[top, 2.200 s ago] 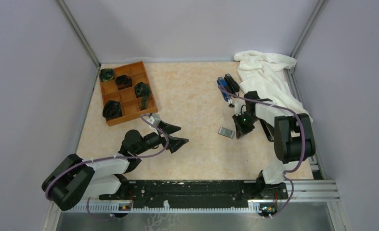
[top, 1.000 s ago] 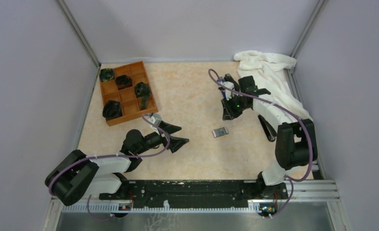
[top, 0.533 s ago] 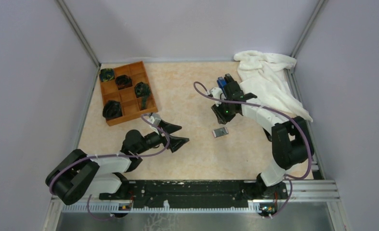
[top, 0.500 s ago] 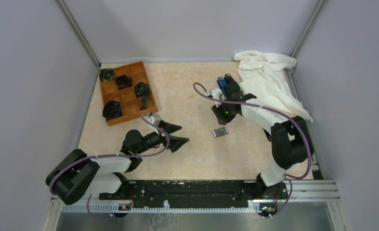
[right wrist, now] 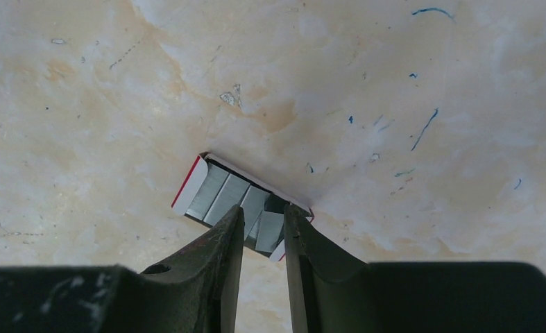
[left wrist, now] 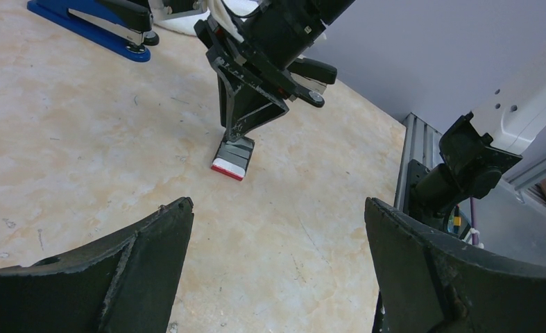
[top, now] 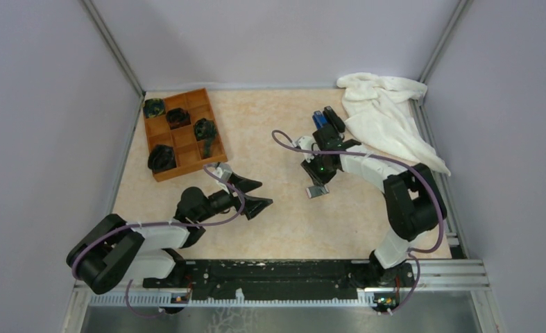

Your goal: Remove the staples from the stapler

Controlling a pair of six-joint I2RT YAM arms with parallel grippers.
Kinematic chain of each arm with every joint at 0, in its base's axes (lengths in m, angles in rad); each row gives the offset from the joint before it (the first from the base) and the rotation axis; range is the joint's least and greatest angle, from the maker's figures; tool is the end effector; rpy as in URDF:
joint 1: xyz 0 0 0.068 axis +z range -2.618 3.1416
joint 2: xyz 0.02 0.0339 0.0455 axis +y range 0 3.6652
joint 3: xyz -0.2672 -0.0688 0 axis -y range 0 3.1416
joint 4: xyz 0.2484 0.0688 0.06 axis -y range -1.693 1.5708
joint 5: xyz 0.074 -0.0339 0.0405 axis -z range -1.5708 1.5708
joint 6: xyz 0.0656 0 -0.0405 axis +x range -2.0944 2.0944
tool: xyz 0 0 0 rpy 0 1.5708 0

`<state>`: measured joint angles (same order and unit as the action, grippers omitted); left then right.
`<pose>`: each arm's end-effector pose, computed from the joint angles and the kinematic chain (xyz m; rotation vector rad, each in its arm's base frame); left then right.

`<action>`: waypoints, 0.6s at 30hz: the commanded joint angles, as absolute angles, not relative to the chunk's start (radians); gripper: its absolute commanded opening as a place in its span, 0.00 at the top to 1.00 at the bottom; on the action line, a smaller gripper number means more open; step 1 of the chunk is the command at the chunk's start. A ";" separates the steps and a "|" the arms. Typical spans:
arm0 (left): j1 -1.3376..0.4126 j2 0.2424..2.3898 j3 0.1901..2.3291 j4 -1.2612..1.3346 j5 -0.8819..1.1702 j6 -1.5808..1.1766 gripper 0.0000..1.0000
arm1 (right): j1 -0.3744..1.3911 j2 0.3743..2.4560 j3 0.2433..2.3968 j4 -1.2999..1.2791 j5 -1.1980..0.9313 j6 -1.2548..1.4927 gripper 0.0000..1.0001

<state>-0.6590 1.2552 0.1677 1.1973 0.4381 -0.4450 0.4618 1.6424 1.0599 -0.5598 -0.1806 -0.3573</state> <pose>0.1713 -0.1679 0.1901 0.5472 1.4963 -1.1982 0.2966 0.1608 0.1675 -1.1282 2.4649 0.2759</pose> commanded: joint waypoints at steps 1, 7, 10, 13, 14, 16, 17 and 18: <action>-0.657 1.260 0.162 1.240 0.437 -0.450 0.02 | 0.479 1.681 1.068 -0.525 -0.150 -0.361 0.72; -0.657 1.260 0.164 1.241 0.437 -0.449 0.02 | 0.485 1.696 1.068 -0.525 -0.136 -0.360 0.72; -0.657 1.260 0.163 1.241 0.437 -0.449 0.02 | 0.489 1.695 1.069 -0.526 -0.129 -0.360 0.72; -0.657 1.261 0.163 1.241 0.438 -0.449 0.02 | 0.491 1.682 1.067 -0.524 -0.135 -0.361 0.72; -0.657 1.262 0.163 1.241 0.437 -0.450 0.02 | 0.491 1.676 1.065 -0.523 -0.135 -0.362 0.72; -0.657 1.261 0.164 1.241 0.437 -0.450 0.02 | 0.491 1.667 1.062 -0.522 -0.133 -0.362 0.72; -0.657 1.262 0.163 1.241 0.437 -0.449 0.02 | 0.491 1.663 1.060 -0.523 -0.132 -0.362 0.72; -0.657 1.260 0.163 1.241 0.437 -0.449 0.02 | 0.492 1.661 1.058 -0.523 -0.132 -0.362 0.72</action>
<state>-0.6590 1.2552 0.1677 1.1973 0.4381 -0.4484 0.4782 1.6901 1.0599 -0.5526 -0.1394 -0.3569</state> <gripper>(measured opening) 0.979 0.283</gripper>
